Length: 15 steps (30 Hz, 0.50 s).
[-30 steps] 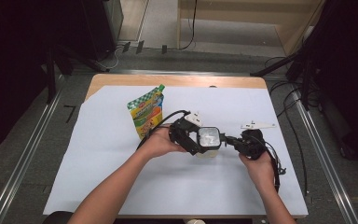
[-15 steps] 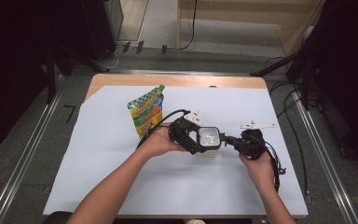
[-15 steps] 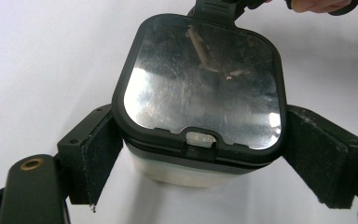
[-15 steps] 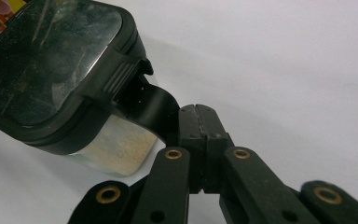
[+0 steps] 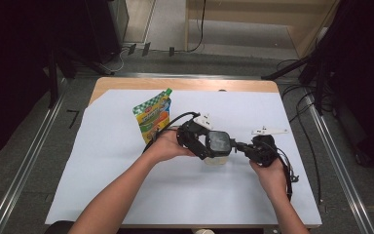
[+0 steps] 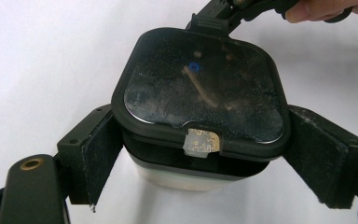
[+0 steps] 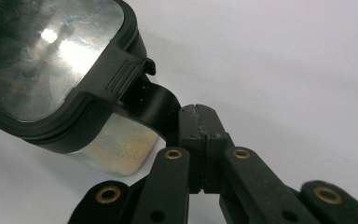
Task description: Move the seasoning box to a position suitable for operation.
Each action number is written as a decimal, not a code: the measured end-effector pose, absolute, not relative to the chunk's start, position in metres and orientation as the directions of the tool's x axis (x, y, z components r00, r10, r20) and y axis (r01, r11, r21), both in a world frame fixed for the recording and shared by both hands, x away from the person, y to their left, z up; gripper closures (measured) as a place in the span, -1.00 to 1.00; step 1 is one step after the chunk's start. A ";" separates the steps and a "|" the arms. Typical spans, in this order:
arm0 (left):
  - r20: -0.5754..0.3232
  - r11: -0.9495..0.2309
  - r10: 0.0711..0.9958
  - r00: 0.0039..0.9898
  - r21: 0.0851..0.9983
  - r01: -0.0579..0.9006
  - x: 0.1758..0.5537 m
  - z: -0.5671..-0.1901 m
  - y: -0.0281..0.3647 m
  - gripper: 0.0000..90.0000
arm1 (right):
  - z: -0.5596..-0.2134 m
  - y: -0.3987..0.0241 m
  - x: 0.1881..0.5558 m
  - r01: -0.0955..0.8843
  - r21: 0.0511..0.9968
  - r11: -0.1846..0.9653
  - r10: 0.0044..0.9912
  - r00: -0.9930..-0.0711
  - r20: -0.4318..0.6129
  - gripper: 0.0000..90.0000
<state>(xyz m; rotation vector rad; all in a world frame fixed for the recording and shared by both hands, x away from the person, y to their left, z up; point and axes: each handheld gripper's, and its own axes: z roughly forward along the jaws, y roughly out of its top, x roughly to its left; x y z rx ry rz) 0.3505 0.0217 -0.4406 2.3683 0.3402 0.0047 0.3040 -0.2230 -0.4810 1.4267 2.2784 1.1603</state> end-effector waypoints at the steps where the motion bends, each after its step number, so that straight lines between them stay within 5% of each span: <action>1: -0.092 -0.698 0.247 0.965 0.673 0.243 0.351 -0.439 0.021 -0.63 | -0.481 -0.223 0.304 0.665 0.714 0.219 0.835 -0.507 0.216 1.00; 5: -0.075 -0.697 0.240 0.968 0.681 0.225 0.350 -0.431 0.018 -0.63 | -0.481 -0.224 0.304 0.664 0.716 0.214 0.834 -0.506 0.220 1.00; 7: -0.132 -0.655 0.223 0.966 0.713 0.249 0.350 -0.424 0.019 -0.11 | -0.480 -0.224 0.304 0.663 0.718 0.213 0.833 -0.507 0.221 1.00; 11: -0.142 -0.648 0.203 0.969 0.722 0.242 0.347 -0.415 0.011 -0.13 | -0.480 -0.223 0.303 0.663 0.716 0.220 0.830 -0.512 0.220 1.00; 15: -0.152 -0.665 0.194 0.969 0.706 0.244 0.343 -0.410 0.004 0.08 | -0.480 -0.223 0.303 0.665 0.714 0.219 0.830 -0.512 0.222 1.00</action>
